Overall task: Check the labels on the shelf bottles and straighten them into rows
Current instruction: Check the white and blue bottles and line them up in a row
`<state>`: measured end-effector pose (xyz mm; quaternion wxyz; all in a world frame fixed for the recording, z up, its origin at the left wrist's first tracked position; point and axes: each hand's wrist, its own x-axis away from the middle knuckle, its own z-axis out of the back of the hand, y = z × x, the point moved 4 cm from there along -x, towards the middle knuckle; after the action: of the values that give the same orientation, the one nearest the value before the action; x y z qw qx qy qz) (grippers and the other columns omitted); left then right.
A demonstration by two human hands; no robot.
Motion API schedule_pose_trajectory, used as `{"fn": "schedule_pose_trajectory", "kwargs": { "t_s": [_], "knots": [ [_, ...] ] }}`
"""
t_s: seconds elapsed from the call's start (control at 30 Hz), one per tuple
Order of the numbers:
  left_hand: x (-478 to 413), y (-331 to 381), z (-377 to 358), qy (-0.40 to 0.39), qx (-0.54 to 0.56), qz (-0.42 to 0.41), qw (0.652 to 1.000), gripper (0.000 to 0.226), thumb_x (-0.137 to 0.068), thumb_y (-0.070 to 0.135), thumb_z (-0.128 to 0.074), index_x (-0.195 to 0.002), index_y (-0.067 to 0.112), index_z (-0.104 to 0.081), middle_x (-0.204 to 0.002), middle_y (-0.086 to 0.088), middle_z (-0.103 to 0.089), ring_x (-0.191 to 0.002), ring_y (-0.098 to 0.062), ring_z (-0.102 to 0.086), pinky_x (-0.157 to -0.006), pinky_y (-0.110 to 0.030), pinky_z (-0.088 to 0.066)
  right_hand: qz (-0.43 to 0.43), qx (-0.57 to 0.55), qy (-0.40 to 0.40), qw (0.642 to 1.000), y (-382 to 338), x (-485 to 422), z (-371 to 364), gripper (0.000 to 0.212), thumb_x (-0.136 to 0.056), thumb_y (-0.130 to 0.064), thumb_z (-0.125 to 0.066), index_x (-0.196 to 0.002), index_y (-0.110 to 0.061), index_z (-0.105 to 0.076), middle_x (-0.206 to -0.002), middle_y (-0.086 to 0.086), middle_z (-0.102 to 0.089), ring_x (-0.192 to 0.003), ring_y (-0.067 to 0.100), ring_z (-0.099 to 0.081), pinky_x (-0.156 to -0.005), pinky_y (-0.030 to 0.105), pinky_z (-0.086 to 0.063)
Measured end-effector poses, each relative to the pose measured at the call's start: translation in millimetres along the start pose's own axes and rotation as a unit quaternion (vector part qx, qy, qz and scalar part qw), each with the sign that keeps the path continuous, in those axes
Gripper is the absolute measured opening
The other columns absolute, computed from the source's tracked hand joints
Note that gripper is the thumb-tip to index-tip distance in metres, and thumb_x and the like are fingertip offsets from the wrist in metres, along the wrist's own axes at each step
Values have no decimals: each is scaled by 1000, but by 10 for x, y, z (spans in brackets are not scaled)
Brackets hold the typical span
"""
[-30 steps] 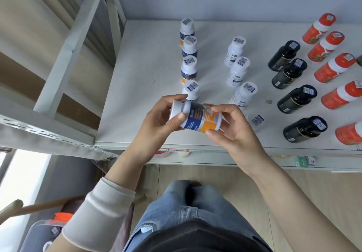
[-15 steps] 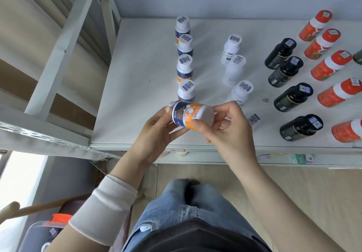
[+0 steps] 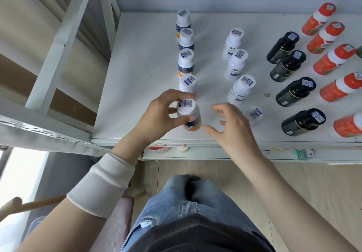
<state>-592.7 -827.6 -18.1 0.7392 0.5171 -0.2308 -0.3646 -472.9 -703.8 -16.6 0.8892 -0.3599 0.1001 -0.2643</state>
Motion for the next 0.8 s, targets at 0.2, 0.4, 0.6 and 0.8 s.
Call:
{"fn": "schedule_pose_trajectory", "kwargs": {
  "t_s": [0.2,0.4,0.6,0.8],
  "knots": [
    [-25,-154,-121,-20,-103,-62,992,46,-72,4,-77,-113,14,-61,-107,6,-53,-99,0,-49,-87,-11,-46,43,166,-53,984,-139,-198,94,45,-83,-21,-66,-122,-6,-49,-121,14,-48,-116,30,-46,-90,29,-33],
    [-16,-271,-157,-11,-139,-77,987,46,-74,11,-76,-117,12,-59,-110,5,-50,-104,-12,-52,-89,-32,-48,42,204,-55,977,-201,-280,117,43,-85,-22,-64,-122,-6,-50,-121,15,-48,-115,30,-45,-91,31,-34],
    [-80,-142,-27,23,-148,-85,985,57,-78,42,-65,-126,15,-50,-119,0,-53,-111,-16,-52,-92,-37,-48,40,213,-52,975,-193,-357,184,43,-85,-23,-64,-121,-5,-50,-120,15,-49,-114,31,-46,-88,34,-37],
    [-634,-29,81,38,-331,-46,942,57,-76,39,-68,-125,15,-51,-118,-12,-52,-110,-32,-49,-82,-46,-49,59,251,-78,963,-200,-616,237,45,-87,-29,-60,-124,-8,-47,-121,13,-48,-114,30,-46,-89,33,-36]
  ]
}}
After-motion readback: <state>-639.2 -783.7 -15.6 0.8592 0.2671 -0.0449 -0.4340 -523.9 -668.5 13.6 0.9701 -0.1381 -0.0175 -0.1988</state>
